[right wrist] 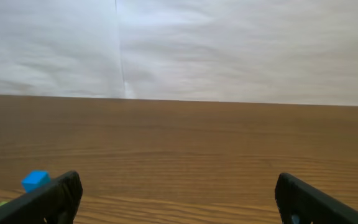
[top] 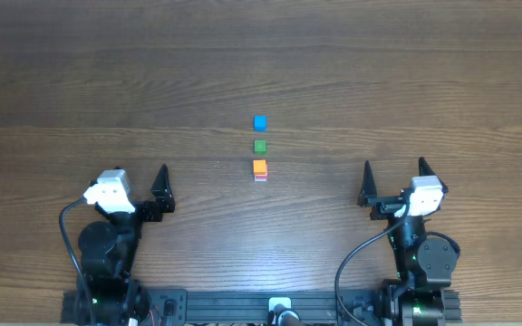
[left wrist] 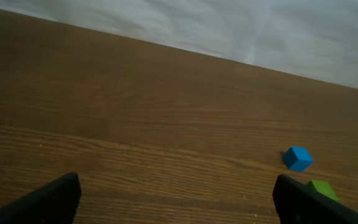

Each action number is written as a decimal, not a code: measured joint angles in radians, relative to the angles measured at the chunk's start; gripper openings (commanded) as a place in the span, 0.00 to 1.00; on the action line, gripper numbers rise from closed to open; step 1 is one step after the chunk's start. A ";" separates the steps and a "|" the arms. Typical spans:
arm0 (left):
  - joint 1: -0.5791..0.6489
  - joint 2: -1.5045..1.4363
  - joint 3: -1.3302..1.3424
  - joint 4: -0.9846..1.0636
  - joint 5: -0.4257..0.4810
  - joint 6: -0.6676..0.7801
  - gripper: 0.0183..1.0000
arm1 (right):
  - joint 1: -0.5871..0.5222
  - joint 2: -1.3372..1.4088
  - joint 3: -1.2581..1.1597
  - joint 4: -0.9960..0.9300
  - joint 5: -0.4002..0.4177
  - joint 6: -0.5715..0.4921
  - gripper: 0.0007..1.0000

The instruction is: Stack Cubes

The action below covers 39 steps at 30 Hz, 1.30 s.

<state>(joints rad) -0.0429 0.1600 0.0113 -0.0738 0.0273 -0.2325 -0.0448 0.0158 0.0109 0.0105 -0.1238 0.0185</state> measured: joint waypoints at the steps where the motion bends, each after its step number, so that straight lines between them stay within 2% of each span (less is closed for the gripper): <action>1: 0.000 0.000 0.000 0.000 0.000 0.000 1.00 | 0.000 0.000 0.001 0.012 -0.002 0.007 0.99; 5: 0.000 0.000 0.000 0.000 0.000 0.000 1.00 | 0.001 0.006 0.064 0.028 -0.022 0.024 0.99; 13: 0.000 0.000 0.000 0.000 0.000 -0.003 1.00 | 0.008 0.214 0.425 -0.098 -0.075 0.035 0.99; 21: 0.023 -0.004 0.000 0.000 0.000 -0.003 1.00 | 0.151 0.607 0.734 -0.237 -0.103 0.034 0.99; 23: 0.025 -0.021 0.000 0.000 0.000 -0.003 1.00 | 0.203 0.699 0.795 -0.253 -0.086 0.035 0.99; 29: 0.025 -0.118 0.000 0.000 0.001 -0.003 1.00 | 0.394 0.998 0.995 -0.336 0.042 0.047 0.99; 34: 0.025 -0.132 0.000 0.000 0.003 -0.003 1.00 | 0.517 1.226 1.184 -0.446 0.142 0.119 0.99; 39: 0.025 -0.132 0.000 0.000 0.003 -0.003 1.00 | 0.589 1.407 1.353 -0.583 0.216 0.207 0.99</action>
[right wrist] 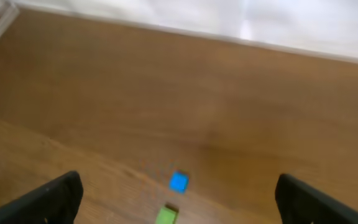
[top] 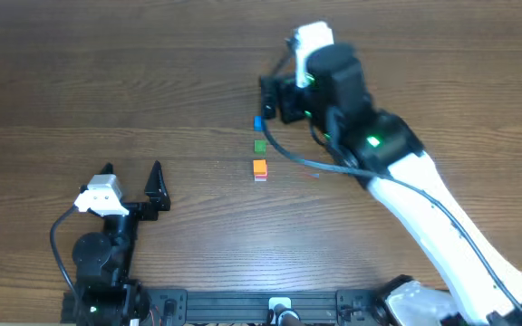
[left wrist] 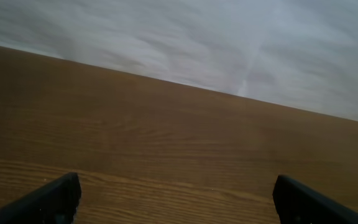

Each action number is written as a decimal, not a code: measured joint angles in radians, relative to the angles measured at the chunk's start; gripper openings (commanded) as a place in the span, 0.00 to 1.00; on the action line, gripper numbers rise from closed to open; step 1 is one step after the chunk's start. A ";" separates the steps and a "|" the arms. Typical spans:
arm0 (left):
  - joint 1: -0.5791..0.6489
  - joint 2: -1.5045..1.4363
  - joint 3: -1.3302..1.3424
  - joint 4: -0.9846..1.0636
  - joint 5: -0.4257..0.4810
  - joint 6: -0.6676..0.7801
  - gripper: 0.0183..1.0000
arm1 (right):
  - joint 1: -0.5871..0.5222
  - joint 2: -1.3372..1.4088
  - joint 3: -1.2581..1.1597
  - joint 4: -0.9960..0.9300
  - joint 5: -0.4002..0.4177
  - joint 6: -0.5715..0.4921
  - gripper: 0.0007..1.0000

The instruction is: Stack Cubes

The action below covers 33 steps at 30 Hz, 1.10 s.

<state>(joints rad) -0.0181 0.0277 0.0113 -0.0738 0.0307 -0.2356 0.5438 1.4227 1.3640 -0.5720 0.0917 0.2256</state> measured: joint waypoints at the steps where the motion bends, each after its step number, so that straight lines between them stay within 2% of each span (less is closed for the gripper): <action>1: 0.000 0.000 0.000 0.000 0.000 0.000 1.00 | 0.007 0.021 0.018 -0.016 0.007 0.011 0.99; 12: 0.000 -0.012 0.000 0.000 0.000 0.000 1.00 | 0.043 0.279 0.138 -0.201 0.031 0.233 0.99; 23: 0.000 -0.013 0.000 0.000 0.000 0.000 1.00 | 0.045 0.489 0.138 -0.230 -0.070 0.355 0.99; 33: 0.000 -0.013 0.000 0.000 0.000 0.000 1.00 | 0.085 0.560 0.138 -0.294 -0.093 0.450 0.99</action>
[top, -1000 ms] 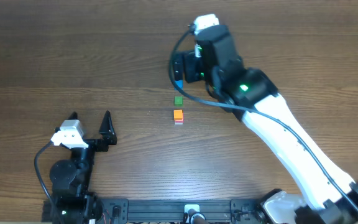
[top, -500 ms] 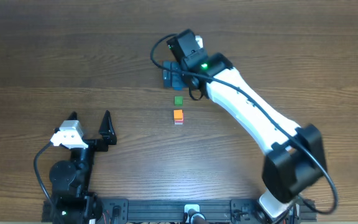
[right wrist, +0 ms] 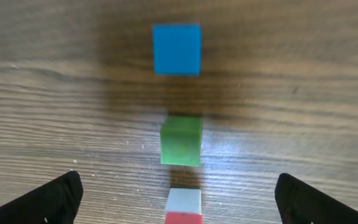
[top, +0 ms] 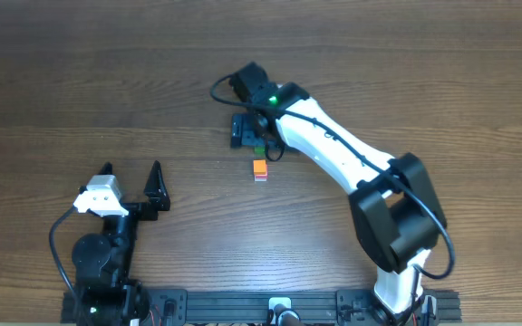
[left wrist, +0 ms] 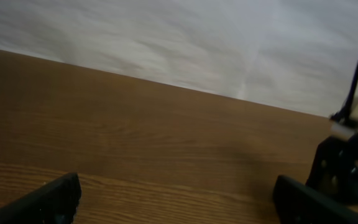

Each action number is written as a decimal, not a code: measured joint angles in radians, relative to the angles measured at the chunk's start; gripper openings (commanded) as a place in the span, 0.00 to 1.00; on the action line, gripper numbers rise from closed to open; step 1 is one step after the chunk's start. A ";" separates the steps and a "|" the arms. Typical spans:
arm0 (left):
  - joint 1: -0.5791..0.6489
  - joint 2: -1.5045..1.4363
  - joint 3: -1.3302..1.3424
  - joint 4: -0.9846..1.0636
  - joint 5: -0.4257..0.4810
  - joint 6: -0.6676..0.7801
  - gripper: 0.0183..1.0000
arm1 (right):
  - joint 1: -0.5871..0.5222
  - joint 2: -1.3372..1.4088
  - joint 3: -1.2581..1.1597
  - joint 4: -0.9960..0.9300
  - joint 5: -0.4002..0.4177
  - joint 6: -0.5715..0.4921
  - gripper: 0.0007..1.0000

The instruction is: Stack Cubes

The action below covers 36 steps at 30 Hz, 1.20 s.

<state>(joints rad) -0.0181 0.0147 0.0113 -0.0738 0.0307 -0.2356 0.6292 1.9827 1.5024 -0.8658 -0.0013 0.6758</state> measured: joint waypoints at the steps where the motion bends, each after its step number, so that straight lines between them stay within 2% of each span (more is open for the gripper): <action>1: 0.000 0.000 0.000 0.000 0.000 0.000 1.00 | 0.005 0.013 0.000 -0.003 -0.001 0.006 0.99; 9: 0.000 0.000 0.000 0.000 0.000 0.000 0.99 | 0.019 0.069 0.000 -0.003 0.009 0.023 0.99; 24: 0.000 0.000 0.000 0.000 0.000 0.000 1.00 | 0.019 0.069 0.000 0.041 0.081 -0.126 0.99; 36: 0.000 0.000 0.000 0.000 0.000 0.000 1.00 | 0.010 0.069 0.000 0.043 0.083 -0.139 0.99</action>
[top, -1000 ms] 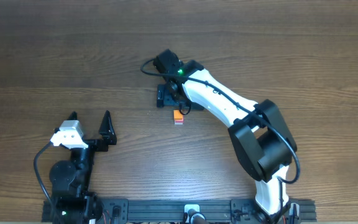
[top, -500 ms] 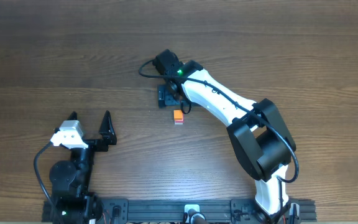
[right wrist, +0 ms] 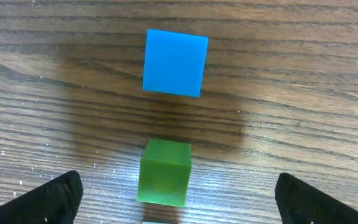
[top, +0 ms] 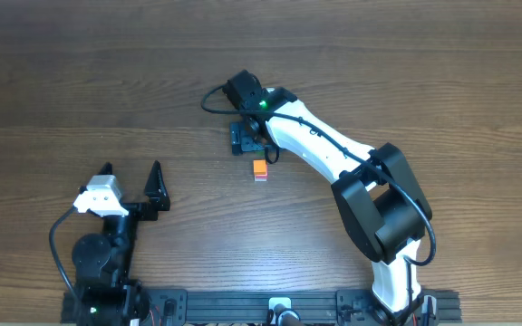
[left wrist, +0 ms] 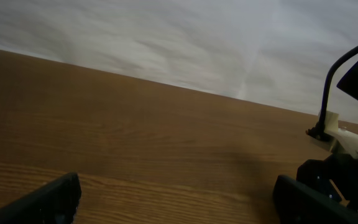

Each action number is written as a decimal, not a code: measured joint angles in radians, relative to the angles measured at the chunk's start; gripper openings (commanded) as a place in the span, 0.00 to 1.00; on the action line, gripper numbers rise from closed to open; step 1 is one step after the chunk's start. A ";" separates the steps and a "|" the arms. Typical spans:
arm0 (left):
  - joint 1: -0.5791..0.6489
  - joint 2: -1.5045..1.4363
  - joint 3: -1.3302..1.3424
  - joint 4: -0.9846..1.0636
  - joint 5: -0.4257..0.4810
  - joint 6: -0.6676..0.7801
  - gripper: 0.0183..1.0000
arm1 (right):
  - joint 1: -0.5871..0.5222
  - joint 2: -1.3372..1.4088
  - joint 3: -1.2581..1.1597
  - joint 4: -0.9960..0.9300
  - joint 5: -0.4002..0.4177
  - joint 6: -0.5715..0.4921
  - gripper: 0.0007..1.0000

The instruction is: Stack Cubes

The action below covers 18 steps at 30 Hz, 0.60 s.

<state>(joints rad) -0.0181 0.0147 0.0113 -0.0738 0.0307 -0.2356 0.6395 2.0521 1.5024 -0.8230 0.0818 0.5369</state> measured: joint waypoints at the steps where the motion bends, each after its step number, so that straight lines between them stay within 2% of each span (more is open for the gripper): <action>1: 0.000 0.000 0.000 0.000 0.000 0.000 1.00 | -0.002 0.000 0.000 -0.001 -0.001 -0.001 0.99; 8: 0.000 0.000 0.000 0.000 0.000 0.000 1.00 | -0.023 0.029 0.001 -0.003 -0.005 -0.003 0.99; 18: 0.000 0.000 0.000 0.000 0.000 0.000 1.00 | -0.019 0.053 0.001 -0.003 -0.012 -0.012 0.87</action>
<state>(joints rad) -0.0181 0.0147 0.0113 -0.0738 0.0307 -0.2356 0.6205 2.1052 1.5036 -0.8257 0.0700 0.5251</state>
